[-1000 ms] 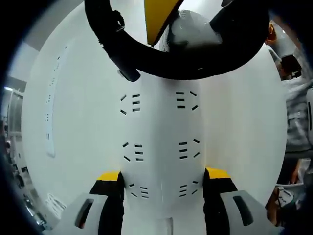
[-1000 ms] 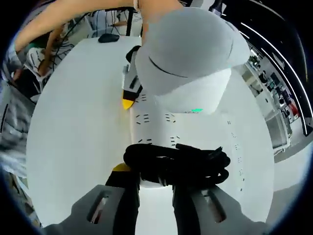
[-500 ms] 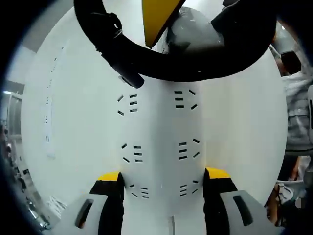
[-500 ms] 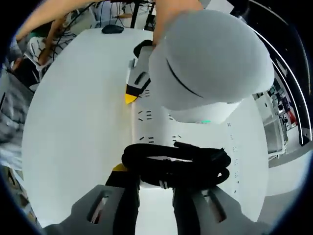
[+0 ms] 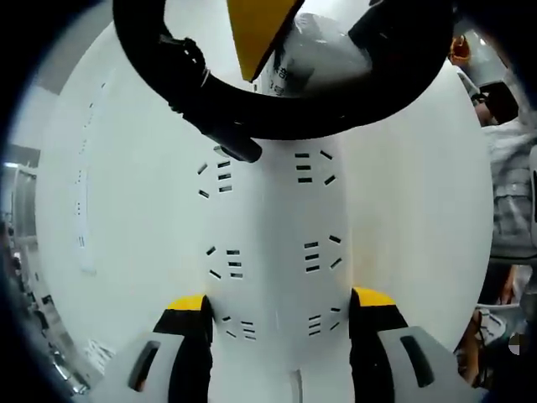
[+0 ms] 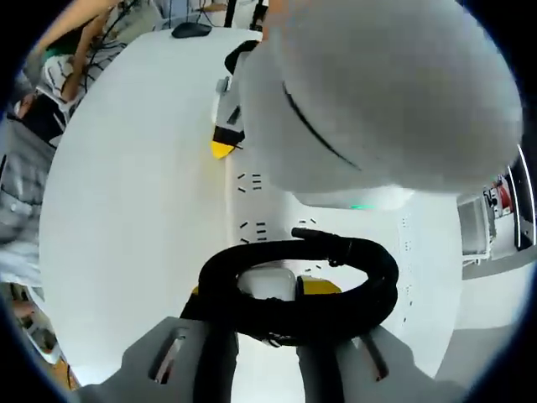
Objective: Straighten the power strip on the desk, plug the charger into it
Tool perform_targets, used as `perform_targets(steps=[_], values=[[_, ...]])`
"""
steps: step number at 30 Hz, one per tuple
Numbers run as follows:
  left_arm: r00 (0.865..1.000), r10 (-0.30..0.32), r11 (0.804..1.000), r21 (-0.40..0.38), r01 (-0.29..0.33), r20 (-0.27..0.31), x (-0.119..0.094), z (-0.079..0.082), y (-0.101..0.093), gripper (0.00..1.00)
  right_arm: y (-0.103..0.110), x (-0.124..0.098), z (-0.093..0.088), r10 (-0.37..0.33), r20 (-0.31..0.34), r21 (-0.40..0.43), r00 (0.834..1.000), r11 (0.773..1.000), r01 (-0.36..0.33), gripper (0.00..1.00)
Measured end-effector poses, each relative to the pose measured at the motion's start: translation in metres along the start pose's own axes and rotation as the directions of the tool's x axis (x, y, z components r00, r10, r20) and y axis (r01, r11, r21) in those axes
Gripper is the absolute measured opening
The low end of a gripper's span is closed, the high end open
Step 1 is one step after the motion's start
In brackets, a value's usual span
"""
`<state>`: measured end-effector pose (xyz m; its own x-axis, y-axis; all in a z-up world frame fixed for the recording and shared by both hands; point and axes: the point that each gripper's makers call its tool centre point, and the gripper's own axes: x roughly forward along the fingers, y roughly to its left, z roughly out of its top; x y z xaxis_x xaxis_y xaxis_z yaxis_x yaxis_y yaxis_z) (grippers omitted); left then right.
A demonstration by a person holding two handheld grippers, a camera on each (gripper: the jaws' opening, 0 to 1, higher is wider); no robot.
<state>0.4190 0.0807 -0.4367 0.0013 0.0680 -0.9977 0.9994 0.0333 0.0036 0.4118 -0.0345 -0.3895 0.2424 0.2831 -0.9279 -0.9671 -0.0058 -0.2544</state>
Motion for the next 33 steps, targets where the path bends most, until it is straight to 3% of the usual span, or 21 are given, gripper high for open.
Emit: perform_targets(steps=[3, 9, 25, 30, 33], values=[[1.000, 0.003, 1.000, 0.000, -0.003, -0.005, 0.000, 0.000, 0.000, 0.65, 0.002, 0.000, -0.001, -0.011, -0.013, -0.006, 1.000, 1.000, 0.011, 0.23], [1.000, 0.003, 1.000, -0.008, -0.003, -0.022, 0.000, 0.000, 0.000, 0.67, 0.000, -0.002, 0.000, -0.080, 0.051, -0.001, 0.995, 0.997, 0.080, 0.23], [0.999, 0.000, 1.000, -0.020, -0.001, -0.044, 0.000, -0.001, -0.001, 0.70, -0.003, -0.003, 0.002, -0.099, 0.121, -0.008, 0.988, 0.995, 0.101, 0.24], [1.000, -0.005, 0.996, -0.092, 0.005, -0.005, 0.001, -0.008, -0.004, 0.77, -0.002, -0.003, 0.004, -0.084, 0.158, -0.032, 0.984, 0.995, 0.090, 0.25], [0.998, 0.040, 0.989, -0.146, -0.033, 0.041, 0.001, -0.012, 0.004, 0.91, -0.002, -0.003, 0.004, -0.078, 0.175, -0.036, 0.981, 0.996, 0.086, 0.25]])
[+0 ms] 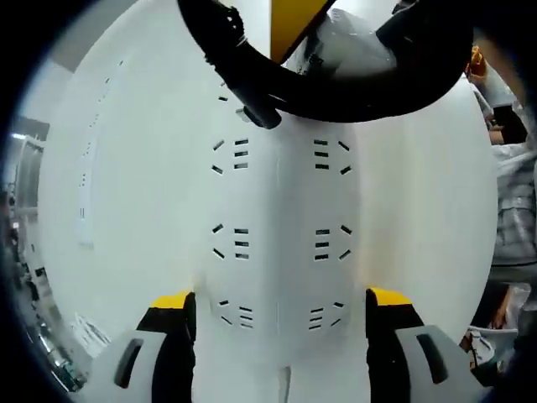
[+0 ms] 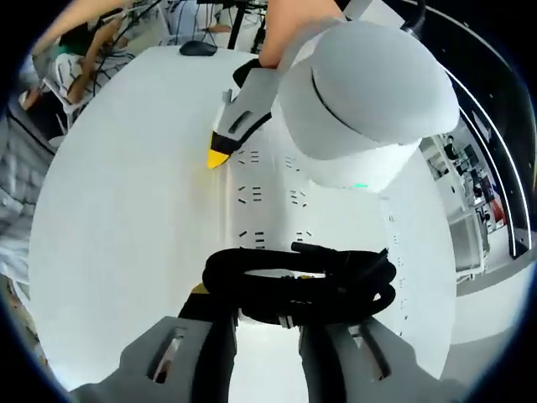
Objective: Straighten the power strip on the desk, plug the charger into it
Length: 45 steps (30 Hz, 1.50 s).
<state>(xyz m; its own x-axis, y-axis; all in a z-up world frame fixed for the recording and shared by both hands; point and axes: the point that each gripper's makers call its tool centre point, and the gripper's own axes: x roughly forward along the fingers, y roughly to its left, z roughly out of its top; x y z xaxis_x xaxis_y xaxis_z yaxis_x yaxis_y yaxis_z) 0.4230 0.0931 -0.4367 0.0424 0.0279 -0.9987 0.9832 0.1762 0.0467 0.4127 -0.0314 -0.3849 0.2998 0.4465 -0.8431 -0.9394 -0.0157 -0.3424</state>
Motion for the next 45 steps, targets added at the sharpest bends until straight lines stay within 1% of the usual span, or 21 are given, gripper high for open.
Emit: perform_targets(steps=[2, 4, 6, 9, 10, 11, 13, 15, 17, 18, 21, 23, 29, 31, 33, 37, 39, 41, 42, 43, 45], values=[[0.999, 0.008, 1.000, -0.017, -0.007, 0.037, -0.002, -0.002, 0.003, 0.95, 0.000, 0.000, 0.000, 0.000, 0.021, 0.002, 1.000, 1.000, 0.000, 0.25], [0.998, 0.011, 0.999, -0.037, -0.009, 0.054, -0.001, -0.004, 0.002, 0.99, 0.000, 0.000, 0.000, 0.000, 0.032, 0.006, 0.999, 1.000, 0.000, 0.25], [0.997, 0.011, 0.999, -0.049, -0.008, 0.072, 0.000, -0.005, -0.001, 0.99, 0.000, 0.001, 0.001, -0.004, 0.035, 0.004, 0.999, 1.000, 0.004, 0.26], [0.997, 0.004, 0.996, -0.091, 0.003, 0.079, 0.002, -0.009, -0.002, 0.99, 0.001, 0.002, -0.002, -0.013, 0.010, -0.021, 1.000, 1.000, 0.013, 0.26], [0.995, 0.010, 0.996, -0.093, -0.001, 0.099, 0.001, -0.007, 0.001, 0.99, 0.001, 0.002, -0.002, -0.012, 0.007, -0.022, 1.000, 1.000, 0.012, 0.27], [0.994, 0.020, 0.995, -0.095, -0.009, 0.112, 0.000, -0.006, 0.002, 0.99, 0.002, 0.002, -0.002, -0.008, 0.005, -0.014, 1.000, 1.000, 0.008, 0.29], [0.989, 0.042, 0.995, -0.099, -0.028, 0.142, -0.004, -0.005, 0.008, 0.99, 0.007, 0.002, -0.001, 0.022, 0.024, 0.029, 0.999, 0.999, -0.023, 0.39], [0.984, 0.054, 0.994, -0.105, -0.036, 0.170, -0.008, -0.002, 0.008, 0.99, 0.006, 0.002, -0.003, 0.009, 0.016, 0.013, 1.000, 1.000, -0.009, 0.45], [0.978, 0.052, 0.992, -0.121, -0.028, 0.201, -0.011, 0.001, 0.004, 0.99, 0.005, 0.001, -0.005, -0.005, 0.004, 0.003, 1.000, 1.000, 0.005, 0.49], [0.977, 0.054, 0.991, -0.128, -0.027, 0.208, -0.013, 0.001, 0.003, 0.99, 0.004, 0.001, -0.005, -0.007, 0.005, 0.006, 1.000, 1.000, 0.007, 0.52], [0.972, 0.069, 0.991, -0.131, -0.041, 0.223, -0.015, 0.002, 0.001, 0.99, 0.004, -0.002, -0.001, -0.018, 0.042, 0.026, 0.999, 1.000, 0.017, 0.59], [0.968, 0.090, 0.990, -0.129, -0.061, 0.234, -0.019, 0.000, 0.004, 0.99, 0.003, -0.003, 0.000, -0.025, 0.052, 0.036, 0.998, 0.999, 0.023, 0.63], [0.956, 0.131, 0.987, -0.128, -0.100, 0.262, -0.023, 0.001, 0.005, 0.99, 0.001, -0.004, -0.006, -0.054, 0.035, 0.061, 0.998, 0.997, 0.052, 0.76], [0.952, 0.145, 0.985, -0.129, -0.113, 0.271, -0.023, 0.001, 0.002, 0.99, 0.002, -0.004, -0.006, -0.060, 0.043, 0.073, 0.997, 0.996, 0.057, 0.85], [0.948, 0.159, 0.984, -0.127, -0.128, 0.277, -0.024, 0.001, 0.000, 0.99, -0.001, -0.004, -0.002, -0.093, 0.081, 0.084, 0.992, 0.993, 0.087, 0.99], [0.943, 0.156, 0.984, -0.134, -0.121, 0.294, -0.023, 0.002, -0.008, 0.99, -0.009, -0.009, -0.002, -0.147, 0.129, 0.116, 0.981, 0.984, 0.132, 1.00], [0.938, 0.179, 0.980, -0.136, -0.145, 0.295, -0.021, -0.002, -0.009, 0.99, -0.010, -0.011, 0.000, -0.155, 0.166, 0.149, 0.974, 0.980, 0.131, 1.00], [0.925, 0.213, 0.974, -0.144, -0.175, 0.314, -0.023, -0.002, -0.007, 0.99, -0.012, -0.014, 0.003, -0.169, 0.201, 0.178, 0.965, 0.975, 0.134, 1.00], [0.915, 0.228, 0.970, -0.157, -0.184, 0.334, -0.025, 0.000, -0.005, 0.99, -0.012, -0.016, 0.005, -0.174, 0.218, 0.193, 0.960, 0.972, 0.132, 1.00], [0.904, 0.238, 0.967, -0.176, -0.186, 0.355, -0.026, 0.002, -0.005, 0.99, -0.012, -0.018, 0.007, -0.178, 0.238, 0.210, 0.955, 0.969, 0.129, 1.00], [0.891, 0.230, 0.965, -0.211, -0.156, 0.392, -0.029, 0.004, -0.009, 0.99, -0.009, -0.021, 0.010, -0.168, 0.275, 0.242, 0.946, 0.965, 0.101, 1.00]])
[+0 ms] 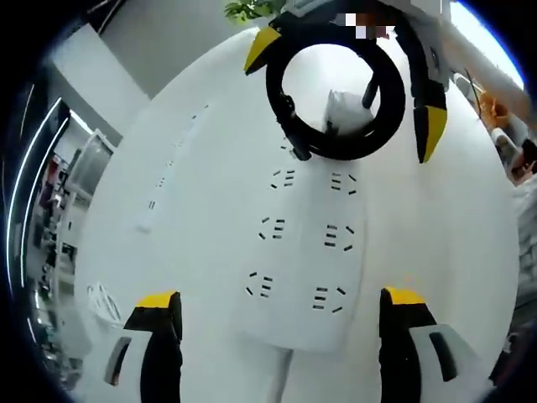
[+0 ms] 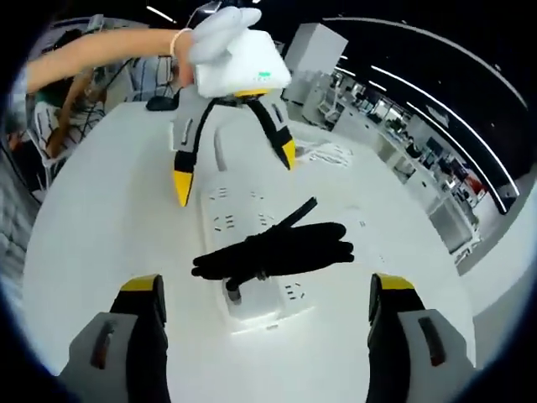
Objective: Straighten the power strip on the desk, plug the charger into it
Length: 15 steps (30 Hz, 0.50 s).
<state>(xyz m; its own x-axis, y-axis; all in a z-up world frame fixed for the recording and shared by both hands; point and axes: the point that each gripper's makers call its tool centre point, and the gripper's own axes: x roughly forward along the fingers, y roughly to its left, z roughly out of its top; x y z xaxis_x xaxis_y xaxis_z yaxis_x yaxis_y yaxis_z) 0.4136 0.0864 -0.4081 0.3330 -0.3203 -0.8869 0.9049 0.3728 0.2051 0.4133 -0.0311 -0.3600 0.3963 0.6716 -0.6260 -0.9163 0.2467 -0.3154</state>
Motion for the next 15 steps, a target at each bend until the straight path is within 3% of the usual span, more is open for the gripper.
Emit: perform_targets(steps=[4, 7, 12, 15], values=[[0.996, 0.026, 0.999, -0.024, -0.024, 0.089, -0.006, 0.008, 0.004, 0.99, 0.002, -0.005, 0.008, -0.002, 0.073, 0.048, 0.997, 0.999, -0.001, 1.00], [0.989, 0.035, 0.998, -0.055, -0.027, 0.146, -0.010, 0.014, 0.003, 0.99, -0.003, -0.010, 0.012, -0.042, 0.109, 0.075, 0.993, 0.997, 0.034, 1.00], [0.958, 0.029, 0.992, -0.127, 0.007, 0.286, -0.024, 0.029, -0.005, 0.99, -0.005, -0.018, 0.016, -0.084, 0.156, 0.109, 0.984, 0.992, 0.067, 1.00], [0.933, 0.067, 0.989, -0.147, -0.015, 0.352, -0.033, 0.035, 0.001, 0.99, -0.004, -0.022, 0.018, -0.103, 0.183, 0.134, 0.978, 0.988, 0.079, 1.00]])
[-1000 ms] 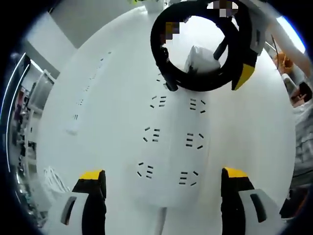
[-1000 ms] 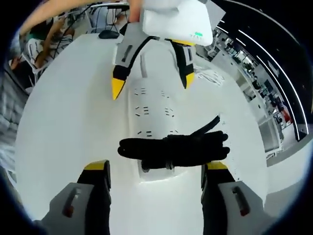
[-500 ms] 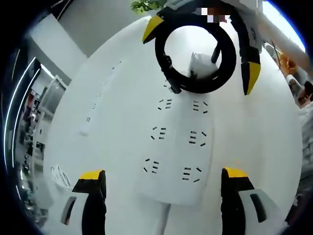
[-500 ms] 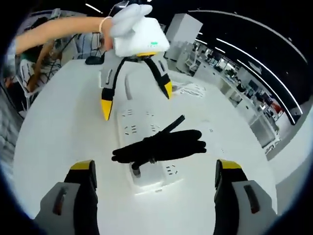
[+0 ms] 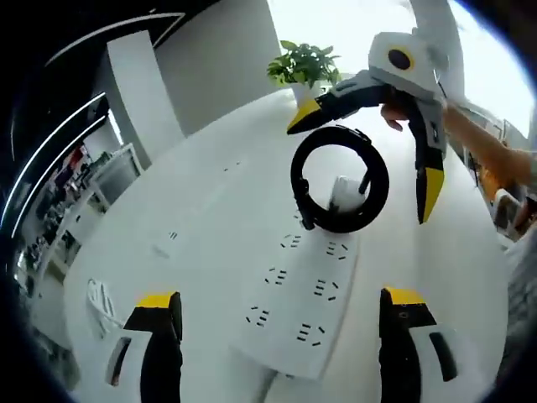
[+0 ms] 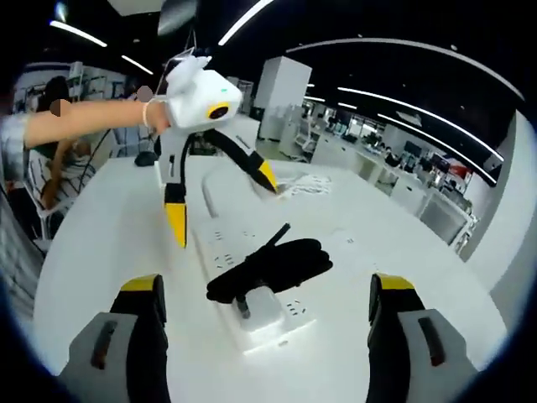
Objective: Straighten the power strip on the desk, plug the charger into it
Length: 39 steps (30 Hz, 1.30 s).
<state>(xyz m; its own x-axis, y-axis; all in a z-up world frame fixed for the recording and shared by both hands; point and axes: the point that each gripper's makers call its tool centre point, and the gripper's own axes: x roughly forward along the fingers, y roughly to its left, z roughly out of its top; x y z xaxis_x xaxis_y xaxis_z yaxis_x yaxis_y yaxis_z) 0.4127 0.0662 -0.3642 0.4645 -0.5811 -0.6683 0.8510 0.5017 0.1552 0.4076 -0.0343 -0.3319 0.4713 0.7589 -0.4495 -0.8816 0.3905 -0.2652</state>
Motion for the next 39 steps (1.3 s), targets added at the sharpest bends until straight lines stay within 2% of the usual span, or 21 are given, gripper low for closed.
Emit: perform_targets(steps=[7, 11, 13, 14, 15, 16, 18, 19, 22, 24, 25, 26, 28, 30, 32, 37, 39], values=[[0.990, 0.082, 0.996, -0.041, -0.077, 0.113, -0.011, 0.014, 0.006, 0.99, 0.004, -0.005, 0.005, -0.037, 0.039, 0.029, 0.999, 0.999, 0.036, 1.00], [0.974, 0.148, 0.988, -0.063, -0.139, 0.173, -0.020, 0.022, 0.013, 0.99, 0.003, -0.013, 0.011, -0.073, 0.062, 0.054, 0.995, 0.996, 0.070, 1.00], [0.966, 0.198, 0.979, -0.090, -0.185, 0.168, -0.023, 0.022, 0.024, 0.99, -0.001, -0.016, 0.012, -0.096, 0.059, 0.059, 0.994, 0.994, 0.093, 1.00], [0.962, 0.249, 0.963, -0.130, -0.234, 0.116, -0.027, 0.013, 0.029, 0.99, -0.005, -0.018, 0.009, -0.128, 0.031, 0.052, 0.991, 0.991, 0.126, 1.00], [0.961, 0.239, 0.967, -0.124, -0.223, 0.136, -0.028, 0.015, 0.029, 0.99, -0.008, -0.020, 0.004, -0.146, -0.007, 0.038, 0.989, 0.989, 0.146, 1.00], [0.952, 0.254, 0.960, -0.164, -0.227, 0.171, -0.029, 0.019, 0.034, 0.99, -0.010, -0.022, 0.001, -0.165, -0.029, 0.019, 0.986, 0.986, 0.166, 1.00], [0.949, 0.254, 0.955, -0.201, -0.216, 0.186, -0.032, 0.020, 0.035, 0.99, -0.014, -0.025, -0.001, -0.203, -0.049, 0.022, 0.978, 0.979, 0.204, 1.00], [0.948, 0.254, 0.955, -0.206, -0.214, 0.194, -0.034, 0.020, 0.035, 0.99, -0.015, -0.028, 0.002, -0.223, -0.032, 0.055, 0.974, 0.973, 0.224, 1.00], [0.928, 0.265, 0.954, -0.212, -0.213, 0.261, -0.040, 0.028, 0.033, 0.99, -0.017, -0.032, 0.015, -0.244, 0.050, 0.157, 0.969, 0.960, 0.233, 1.00], [0.920, 0.281, 0.950, -0.217, -0.226, 0.272, -0.043, 0.030, 0.030, 0.99, -0.022, -0.039, 0.025, -0.280, 0.116, 0.226, 0.953, 0.942, 0.249, 0.99], [0.911, 0.297, 0.947, -0.214, -0.241, 0.287, -0.047, 0.032, 0.029, 0.99, -0.024, -0.044, 0.029, -0.301, 0.139, 0.239, 0.943, 0.935, 0.263, 0.99], [0.894, 0.324, 0.939, -0.223, -0.263, 0.310, -0.051, 0.036, 0.030, 0.99, -0.028, -0.048, 0.030, -0.333, 0.138, 0.241, 0.933, 0.925, 0.294, 0.99], [0.873, 0.352, 0.930, -0.230, -0.286, 0.338, -0.058, 0.041, 0.029, 0.99, -0.033, -0.054, 0.029, -0.394, 0.124, 0.199, 0.911, 0.909, 0.366, 0.99], [0.849, 0.400, 0.912, -0.244, -0.330, 0.346, -0.069, 0.043, 0.028, 0.99, -0.033, -0.059, 0.027, -0.429, 0.105, 0.161, 0.897, 0.898, 0.410, 1.00], [0.820, 0.442, 0.895, -0.245, -0.374, 0.364, -0.079, 0.046, 0.028, 0.99, -0.029, -0.062, 0.027, -0.439, 0.105, 0.149, 0.892, 0.894, 0.423, 1.00], [0.782, 0.486, 0.872, -0.275, -0.404, 0.391, -0.098, 0.046, 0.016, 0.99, -0.022, -0.073, 0.030, -0.463, 0.134, 0.169, 0.876, 0.882, 0.440, 1.00], [0.774, 0.490, 0.870, -0.283, -0.405, 0.400, -0.104, 0.045, 0.010, 0.99, -0.022, -0.078, 0.033, -0.477, 0.158, 0.196, 0.864, 0.873, 0.447, 1.00]])
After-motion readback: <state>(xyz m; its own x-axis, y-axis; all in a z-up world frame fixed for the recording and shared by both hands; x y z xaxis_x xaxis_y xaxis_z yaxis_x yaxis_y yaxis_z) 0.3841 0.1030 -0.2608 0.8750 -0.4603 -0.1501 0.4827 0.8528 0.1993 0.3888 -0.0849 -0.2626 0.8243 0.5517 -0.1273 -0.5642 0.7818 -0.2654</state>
